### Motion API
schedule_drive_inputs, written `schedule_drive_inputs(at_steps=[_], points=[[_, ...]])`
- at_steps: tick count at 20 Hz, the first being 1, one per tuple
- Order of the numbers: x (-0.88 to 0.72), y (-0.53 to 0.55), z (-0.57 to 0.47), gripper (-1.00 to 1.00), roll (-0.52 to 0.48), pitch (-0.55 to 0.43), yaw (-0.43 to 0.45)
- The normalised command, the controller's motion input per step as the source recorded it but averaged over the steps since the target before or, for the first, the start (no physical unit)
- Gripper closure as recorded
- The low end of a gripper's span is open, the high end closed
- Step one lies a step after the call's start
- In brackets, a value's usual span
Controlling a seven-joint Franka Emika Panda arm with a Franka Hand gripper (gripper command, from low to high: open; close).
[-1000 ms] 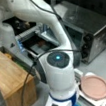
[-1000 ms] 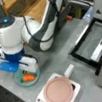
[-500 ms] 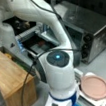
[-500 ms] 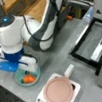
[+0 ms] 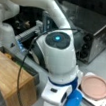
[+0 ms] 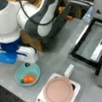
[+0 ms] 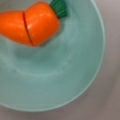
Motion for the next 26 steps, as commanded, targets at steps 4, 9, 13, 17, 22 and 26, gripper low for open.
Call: schedule_drive_inputs(at_steps=[4, 9, 13, 17, 22, 26], points=[[-0.32, 0.65, 0.21, -1.00, -0.046, 0.159, -0.231], [-0.63, 0.70, 0.10, -1.00, -0.127, 0.105, -0.210], [-0.84, 0.58, 0.02, -1.00, -0.183, 0.005, -0.198], [-0.92, 0.40, -0.10, -1.00, -0.186, -0.129, -0.082], [-0.88, 0.15, -0.15, -1.00, -0.193, -0.217, -0.021], [-0.62, 0.00, -0.13, -1.00, -0.212, -0.289, 0.085]])
